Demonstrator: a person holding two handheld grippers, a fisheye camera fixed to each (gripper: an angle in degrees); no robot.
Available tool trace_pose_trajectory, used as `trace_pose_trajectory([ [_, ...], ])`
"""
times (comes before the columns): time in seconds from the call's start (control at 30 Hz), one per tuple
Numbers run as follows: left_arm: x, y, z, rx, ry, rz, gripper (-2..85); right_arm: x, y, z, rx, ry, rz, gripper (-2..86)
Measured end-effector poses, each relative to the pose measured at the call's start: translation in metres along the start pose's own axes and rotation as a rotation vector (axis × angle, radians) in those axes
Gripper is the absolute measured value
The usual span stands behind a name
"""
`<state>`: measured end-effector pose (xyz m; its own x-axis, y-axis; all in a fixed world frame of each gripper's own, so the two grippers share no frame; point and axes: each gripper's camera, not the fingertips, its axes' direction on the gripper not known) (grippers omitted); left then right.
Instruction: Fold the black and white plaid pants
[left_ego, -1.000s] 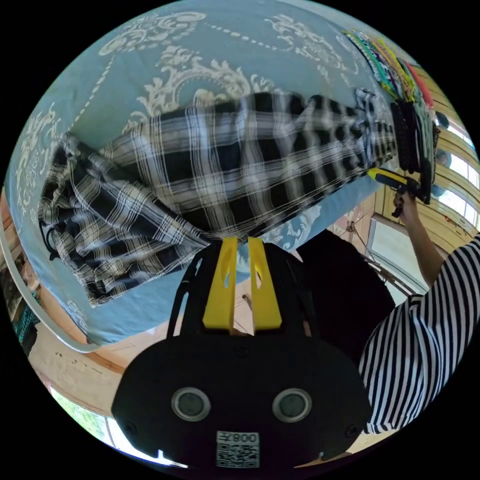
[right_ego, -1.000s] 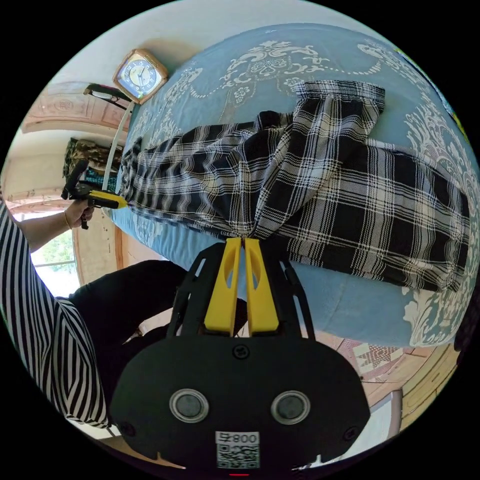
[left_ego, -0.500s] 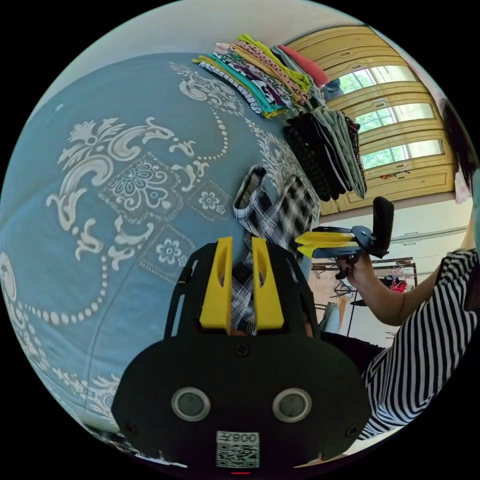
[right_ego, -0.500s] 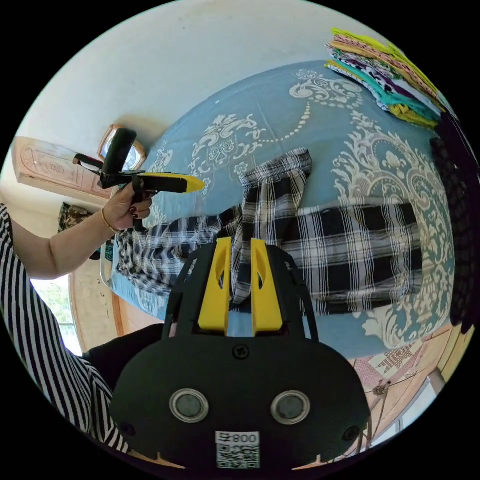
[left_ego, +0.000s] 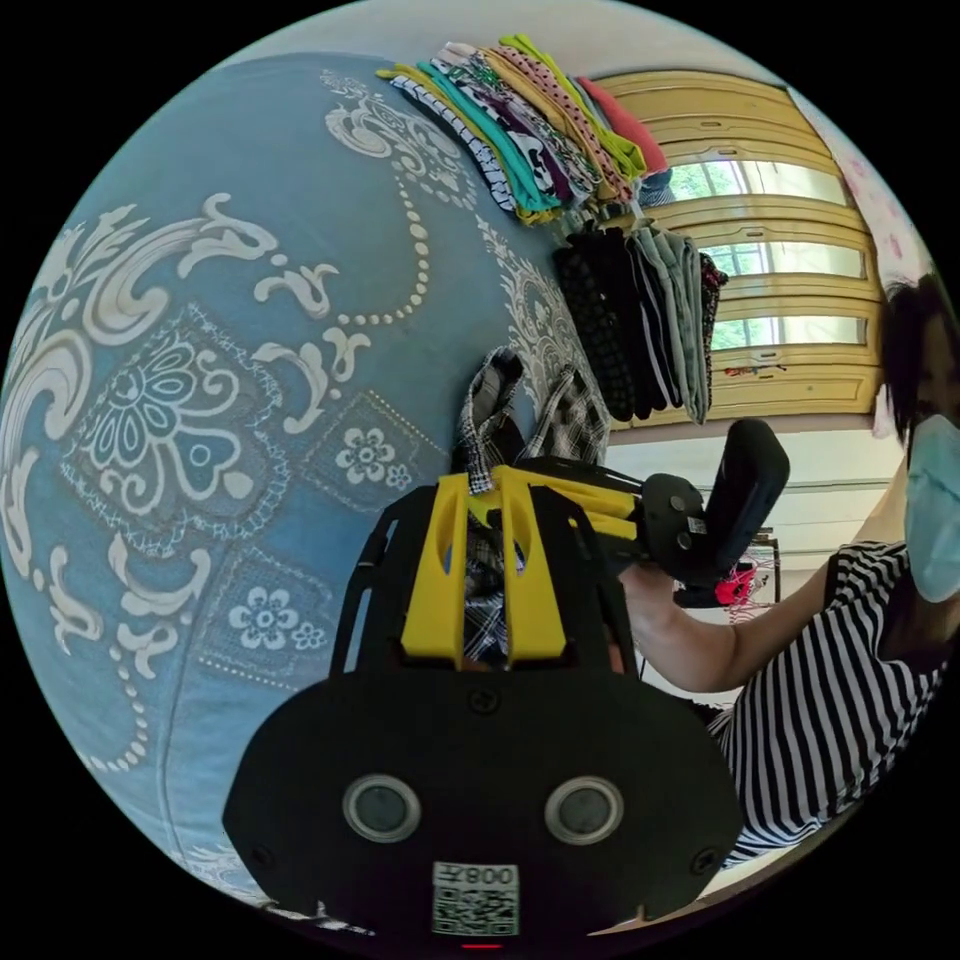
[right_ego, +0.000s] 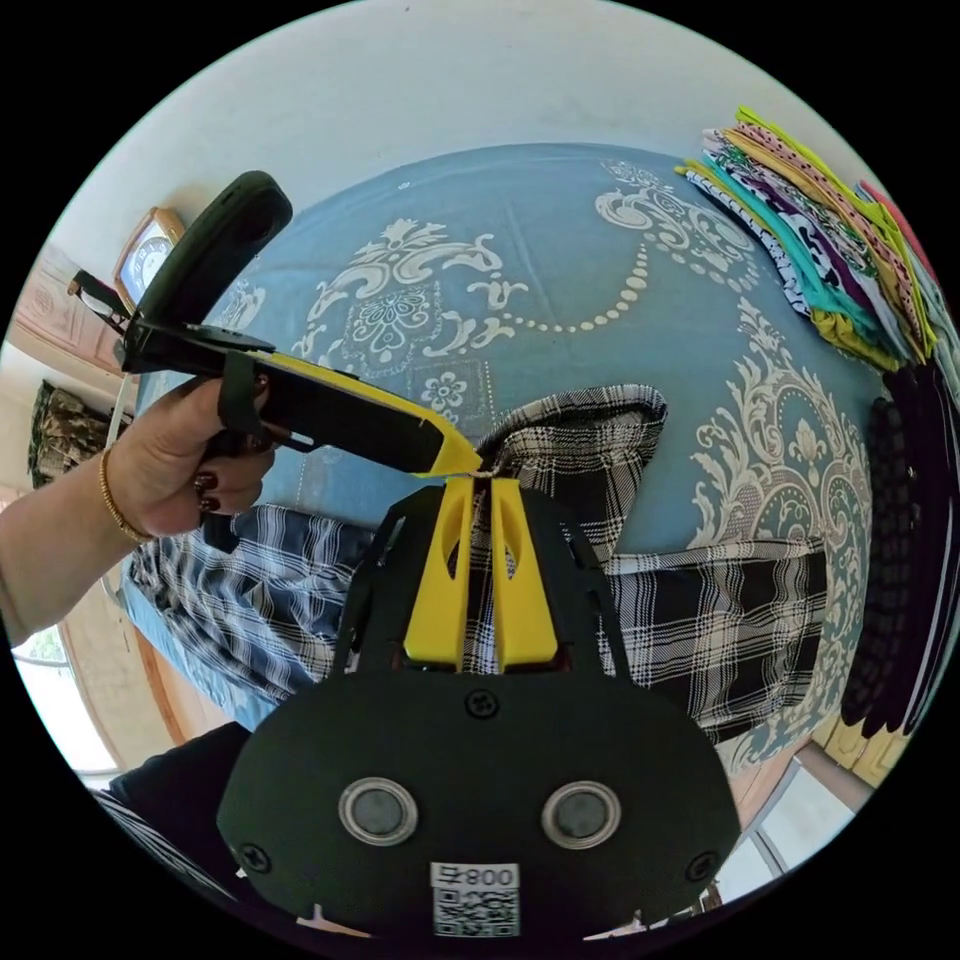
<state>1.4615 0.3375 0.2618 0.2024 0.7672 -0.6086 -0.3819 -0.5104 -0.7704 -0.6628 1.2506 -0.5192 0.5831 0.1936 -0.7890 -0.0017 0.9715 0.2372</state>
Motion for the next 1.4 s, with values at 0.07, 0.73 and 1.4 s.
trace_pose_trajectory([
  [0.07,0.0,-0.004,-0.005,0.047,0.02,0.023,5.9,0.009,0.008,-0.007,0.022,-0.047,0.018,2.2],
  [0.73,0.036,-0.1,0.113,-0.19,-0.219,0.373,7.0,0.192,0.18,-0.107,0.32,-0.533,0.542,0.9],
  [1.4,0.083,-0.135,0.159,-0.09,-0.126,0.623,2.0,0.234,0.23,-0.133,0.393,-0.471,0.65,0.9],
])
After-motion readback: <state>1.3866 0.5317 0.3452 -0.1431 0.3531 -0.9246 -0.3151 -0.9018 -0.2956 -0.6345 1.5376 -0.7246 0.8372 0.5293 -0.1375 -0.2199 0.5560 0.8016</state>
